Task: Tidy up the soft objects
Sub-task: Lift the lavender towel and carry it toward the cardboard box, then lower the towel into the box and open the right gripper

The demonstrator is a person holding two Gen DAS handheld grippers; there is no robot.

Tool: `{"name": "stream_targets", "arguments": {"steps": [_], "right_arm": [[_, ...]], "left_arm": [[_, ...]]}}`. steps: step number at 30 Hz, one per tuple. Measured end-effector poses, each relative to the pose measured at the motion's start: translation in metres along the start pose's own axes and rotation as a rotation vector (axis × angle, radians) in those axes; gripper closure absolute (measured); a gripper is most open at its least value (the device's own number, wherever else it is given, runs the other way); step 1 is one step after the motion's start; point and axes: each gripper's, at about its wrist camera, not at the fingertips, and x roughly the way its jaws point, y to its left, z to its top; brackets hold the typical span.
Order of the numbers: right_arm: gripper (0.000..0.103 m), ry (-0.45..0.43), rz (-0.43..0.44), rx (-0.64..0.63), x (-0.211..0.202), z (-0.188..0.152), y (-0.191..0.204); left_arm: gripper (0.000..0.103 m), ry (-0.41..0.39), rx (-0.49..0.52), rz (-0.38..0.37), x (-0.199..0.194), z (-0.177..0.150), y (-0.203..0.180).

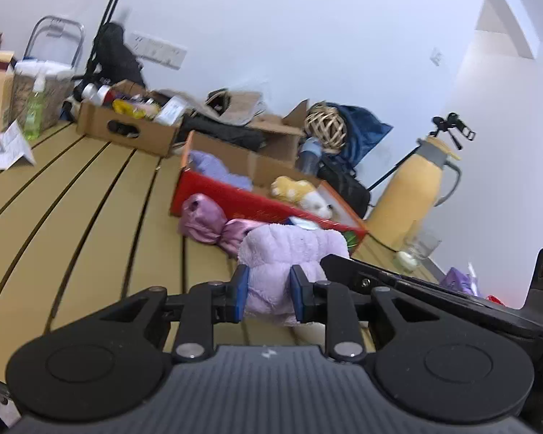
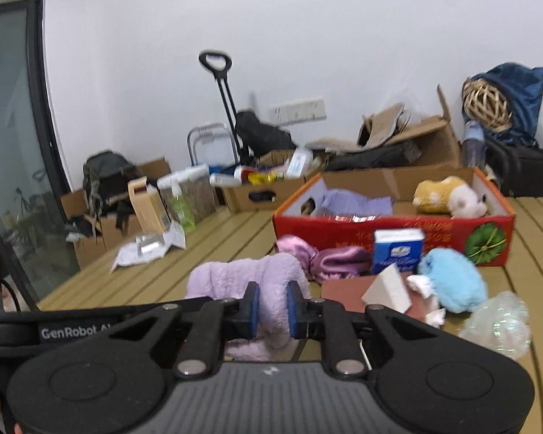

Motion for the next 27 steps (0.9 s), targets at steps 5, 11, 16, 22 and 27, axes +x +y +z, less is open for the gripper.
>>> {"name": "stream_targets", "arguments": {"steps": [5, 11, 16, 22, 27], "right_arm": [[0.088, -0.041, -0.007, 0.004, -0.026, 0.007, -0.008], [0.088, -0.108, -0.017, 0.016, -0.029, 0.039, -0.033], [0.088, -0.131, -0.034, 0.016, 0.000, 0.086, -0.068], [0.088, -0.061, -0.053, 0.032, 0.090, 0.155, -0.123], [0.088, 0.084, -0.083, 0.116, 0.200, 0.190, -0.175]], "left_arm": [[0.078, -0.015, 0.022, -0.038, 0.000, 0.006, -0.020], [0.079, -0.049, 0.070, -0.098, 0.032, 0.054, -0.038], [0.079, -0.016, 0.074, -0.139, 0.095, 0.105, -0.044], [0.079, 0.089, 0.024, -0.095, 0.209, 0.172, -0.027], [0.079, 0.207, -0.052, -0.050, 0.307, 0.198, 0.013]]}}
